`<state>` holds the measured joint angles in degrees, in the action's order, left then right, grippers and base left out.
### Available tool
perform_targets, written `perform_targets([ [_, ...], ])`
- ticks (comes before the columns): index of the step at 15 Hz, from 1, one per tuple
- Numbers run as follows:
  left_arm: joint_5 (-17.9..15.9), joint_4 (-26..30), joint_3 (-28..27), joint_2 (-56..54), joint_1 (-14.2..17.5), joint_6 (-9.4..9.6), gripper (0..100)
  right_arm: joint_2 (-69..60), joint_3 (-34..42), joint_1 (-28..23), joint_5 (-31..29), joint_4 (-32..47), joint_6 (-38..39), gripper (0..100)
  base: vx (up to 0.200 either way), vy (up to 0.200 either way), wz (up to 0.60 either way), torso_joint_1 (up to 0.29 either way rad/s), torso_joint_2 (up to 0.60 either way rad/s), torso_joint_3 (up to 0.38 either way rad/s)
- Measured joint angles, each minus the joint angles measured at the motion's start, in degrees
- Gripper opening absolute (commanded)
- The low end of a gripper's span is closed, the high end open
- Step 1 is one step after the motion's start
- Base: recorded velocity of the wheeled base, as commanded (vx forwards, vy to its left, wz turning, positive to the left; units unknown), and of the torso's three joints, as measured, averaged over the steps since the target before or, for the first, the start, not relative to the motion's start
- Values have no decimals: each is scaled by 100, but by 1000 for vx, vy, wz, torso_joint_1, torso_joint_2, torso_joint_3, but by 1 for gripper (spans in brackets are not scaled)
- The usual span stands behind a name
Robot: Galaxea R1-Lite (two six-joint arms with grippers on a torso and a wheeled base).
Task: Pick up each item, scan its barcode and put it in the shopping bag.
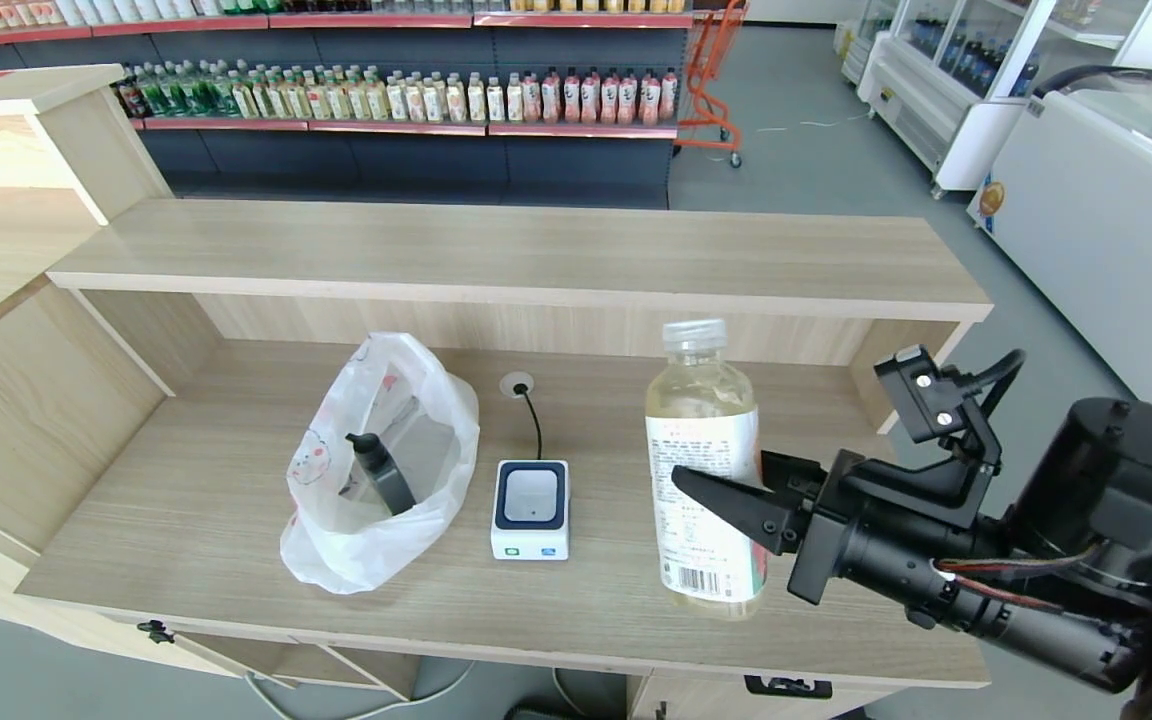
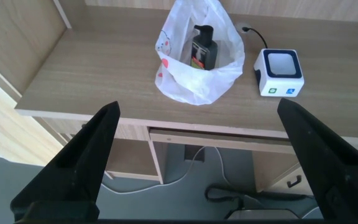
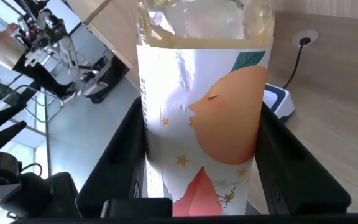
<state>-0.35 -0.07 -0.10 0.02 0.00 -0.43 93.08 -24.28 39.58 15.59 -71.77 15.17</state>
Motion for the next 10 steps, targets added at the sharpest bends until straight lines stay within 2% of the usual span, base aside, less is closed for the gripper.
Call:
perform_targets([
  [10,2,0,0,0,0,0,100,-592,12,653,-16,378,145,0,0,0,0,0,0,0],
])
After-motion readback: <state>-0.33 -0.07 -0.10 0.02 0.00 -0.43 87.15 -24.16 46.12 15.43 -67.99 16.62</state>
